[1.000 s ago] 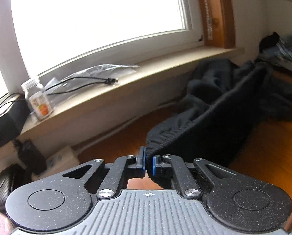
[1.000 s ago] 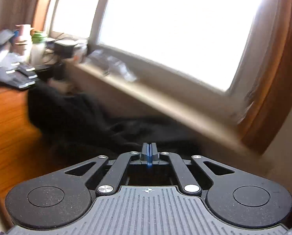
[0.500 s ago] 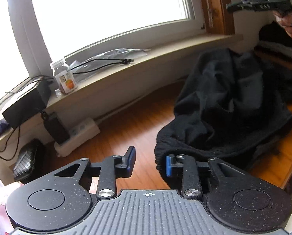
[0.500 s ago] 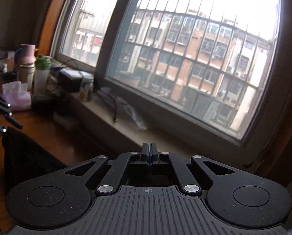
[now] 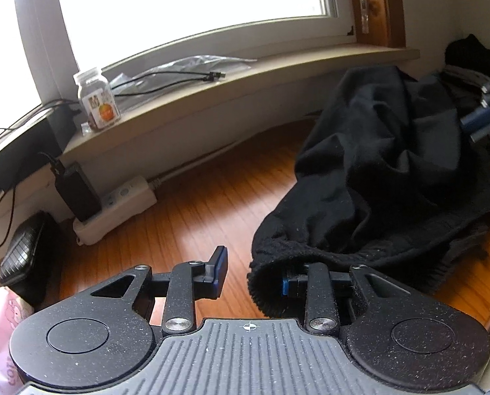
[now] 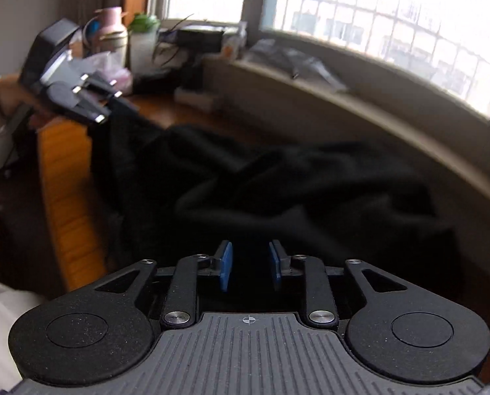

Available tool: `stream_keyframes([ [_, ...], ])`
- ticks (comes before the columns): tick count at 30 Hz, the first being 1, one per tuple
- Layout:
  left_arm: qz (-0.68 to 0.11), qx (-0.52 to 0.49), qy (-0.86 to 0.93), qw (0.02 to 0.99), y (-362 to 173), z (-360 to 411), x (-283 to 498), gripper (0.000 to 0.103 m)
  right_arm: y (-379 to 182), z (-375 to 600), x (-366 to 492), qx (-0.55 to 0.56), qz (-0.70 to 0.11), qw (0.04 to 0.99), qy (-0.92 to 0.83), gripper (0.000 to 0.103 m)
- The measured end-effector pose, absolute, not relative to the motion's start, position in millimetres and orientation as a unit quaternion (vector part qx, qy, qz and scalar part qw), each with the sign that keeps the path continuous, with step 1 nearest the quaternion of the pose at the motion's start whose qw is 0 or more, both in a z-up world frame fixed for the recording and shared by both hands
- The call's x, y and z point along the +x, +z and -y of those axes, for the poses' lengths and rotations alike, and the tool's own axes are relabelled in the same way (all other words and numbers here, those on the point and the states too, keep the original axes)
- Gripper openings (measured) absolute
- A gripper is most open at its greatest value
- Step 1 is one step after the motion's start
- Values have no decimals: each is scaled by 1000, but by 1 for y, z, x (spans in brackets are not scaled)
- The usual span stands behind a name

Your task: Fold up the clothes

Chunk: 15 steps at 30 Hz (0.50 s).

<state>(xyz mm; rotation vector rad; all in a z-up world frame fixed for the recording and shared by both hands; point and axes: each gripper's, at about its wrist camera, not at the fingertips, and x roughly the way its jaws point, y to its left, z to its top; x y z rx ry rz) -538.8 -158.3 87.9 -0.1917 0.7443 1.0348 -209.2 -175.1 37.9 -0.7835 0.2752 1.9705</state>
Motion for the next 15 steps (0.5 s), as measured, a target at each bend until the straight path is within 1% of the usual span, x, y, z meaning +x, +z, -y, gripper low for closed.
stream_keyframes([
  [1,-347,-91,482,799,86,157,-538,34,35,176,-212,-324,-115,476,810,28],
  [2,-347,-92,483,799,85,156,-538,34,33,177,-215,-326,-117,471,811,31],
  [3,-346,-93,483,799,85,156,-538,33,32,179,-216,-328,-119,468,812,36],
  [4,-346,-94,484,799,84,155,-537,33,31,181,-219,-329,-121,465,813,37],
  [7,-345,-95,484,799,83,155,-537,33,30,188,-227,-336,-120,455,816,39],
  [11,-344,-96,484,799,82,155,-536,33,29,197,-235,-346,-119,442,819,45],
  [15,-342,-97,485,799,80,154,-535,33,27,204,-239,-359,-119,433,818,47],
])
